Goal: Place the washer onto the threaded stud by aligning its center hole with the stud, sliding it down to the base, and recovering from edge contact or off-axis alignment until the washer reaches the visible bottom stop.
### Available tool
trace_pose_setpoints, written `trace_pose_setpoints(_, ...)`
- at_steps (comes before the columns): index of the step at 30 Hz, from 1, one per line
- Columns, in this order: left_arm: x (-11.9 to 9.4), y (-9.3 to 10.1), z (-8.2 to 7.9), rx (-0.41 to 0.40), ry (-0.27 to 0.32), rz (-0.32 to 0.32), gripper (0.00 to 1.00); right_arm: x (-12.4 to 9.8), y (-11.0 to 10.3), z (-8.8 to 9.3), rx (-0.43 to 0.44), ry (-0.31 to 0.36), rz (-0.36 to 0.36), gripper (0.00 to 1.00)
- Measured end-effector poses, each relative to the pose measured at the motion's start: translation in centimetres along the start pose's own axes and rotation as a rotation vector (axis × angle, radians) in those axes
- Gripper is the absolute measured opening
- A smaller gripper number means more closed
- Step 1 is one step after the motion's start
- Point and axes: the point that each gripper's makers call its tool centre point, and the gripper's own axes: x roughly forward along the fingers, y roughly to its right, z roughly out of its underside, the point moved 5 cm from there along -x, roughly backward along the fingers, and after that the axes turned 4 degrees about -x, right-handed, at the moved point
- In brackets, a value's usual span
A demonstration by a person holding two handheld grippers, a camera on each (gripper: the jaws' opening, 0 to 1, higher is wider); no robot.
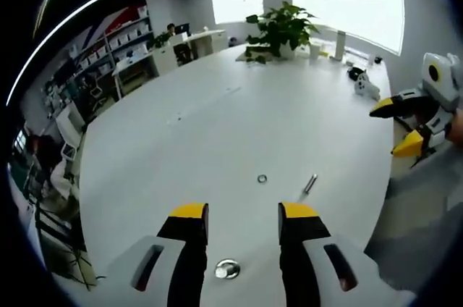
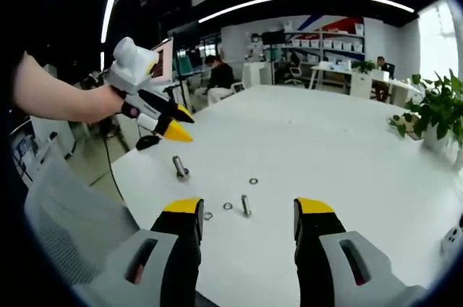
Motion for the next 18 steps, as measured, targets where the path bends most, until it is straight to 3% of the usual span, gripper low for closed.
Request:
trace_pose_setpoints(8,1.7,-0.3,-0.2,-0.019,-0.046,-0.013,0.36,-0.4,0.3,-0.3,0.043,0.027,0.001,0.53)
trace_pose_setpoints(18,5.3,-0.1,-0.9,-0.051,-0.102,0.026,0.33,-0.6,0.8,-0.9,0.057,0.065,0.025,0.53)
